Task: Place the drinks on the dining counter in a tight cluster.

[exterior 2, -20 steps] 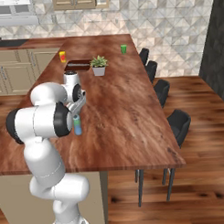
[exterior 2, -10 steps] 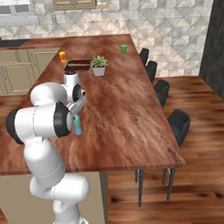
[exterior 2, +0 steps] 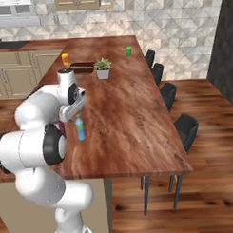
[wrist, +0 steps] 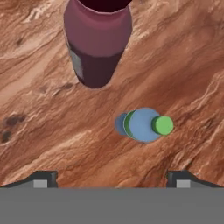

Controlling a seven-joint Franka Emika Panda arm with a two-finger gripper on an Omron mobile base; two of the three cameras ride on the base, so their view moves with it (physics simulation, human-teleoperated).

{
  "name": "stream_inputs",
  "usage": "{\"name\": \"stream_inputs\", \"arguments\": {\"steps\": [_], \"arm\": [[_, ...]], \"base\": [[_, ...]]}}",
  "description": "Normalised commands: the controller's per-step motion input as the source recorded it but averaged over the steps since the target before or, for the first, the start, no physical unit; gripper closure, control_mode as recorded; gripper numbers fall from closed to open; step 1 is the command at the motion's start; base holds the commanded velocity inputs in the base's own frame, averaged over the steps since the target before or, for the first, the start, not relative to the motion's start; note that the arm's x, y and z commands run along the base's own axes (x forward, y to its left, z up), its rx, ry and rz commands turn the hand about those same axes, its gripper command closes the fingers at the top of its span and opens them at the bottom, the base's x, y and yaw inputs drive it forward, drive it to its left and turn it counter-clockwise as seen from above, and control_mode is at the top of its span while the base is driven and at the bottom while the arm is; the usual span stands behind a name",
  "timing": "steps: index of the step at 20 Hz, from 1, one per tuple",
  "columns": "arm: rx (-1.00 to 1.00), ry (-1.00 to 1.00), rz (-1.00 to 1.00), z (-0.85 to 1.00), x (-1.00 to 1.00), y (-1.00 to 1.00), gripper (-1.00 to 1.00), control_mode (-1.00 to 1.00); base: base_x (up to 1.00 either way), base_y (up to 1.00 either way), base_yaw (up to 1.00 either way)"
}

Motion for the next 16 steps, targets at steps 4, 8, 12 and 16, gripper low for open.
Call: {"name": "stream_inputs", "arguments": {"steps": [4,8,12,16], "arm": [[0.07,-0.16,-0.23,0.43,-0.74,-0.12,-1.00,-1.00],[0.10,-0.16,-0.26,0.49,-0.81,-0.18,-1.00,-1.00],[0.12,-0.13,-0.28,0.51,-0.71,-0.18,-1.00,-1.00],[0.15,-0.01,-0.29,0.23,-0.42,-0.09,-1.00,-1.00]], "base": [[0.00,0.00,0.00],[0.00,0.00,0.00],[0.00,0.00,0.00],[0.00,0.00,0.00]]}}
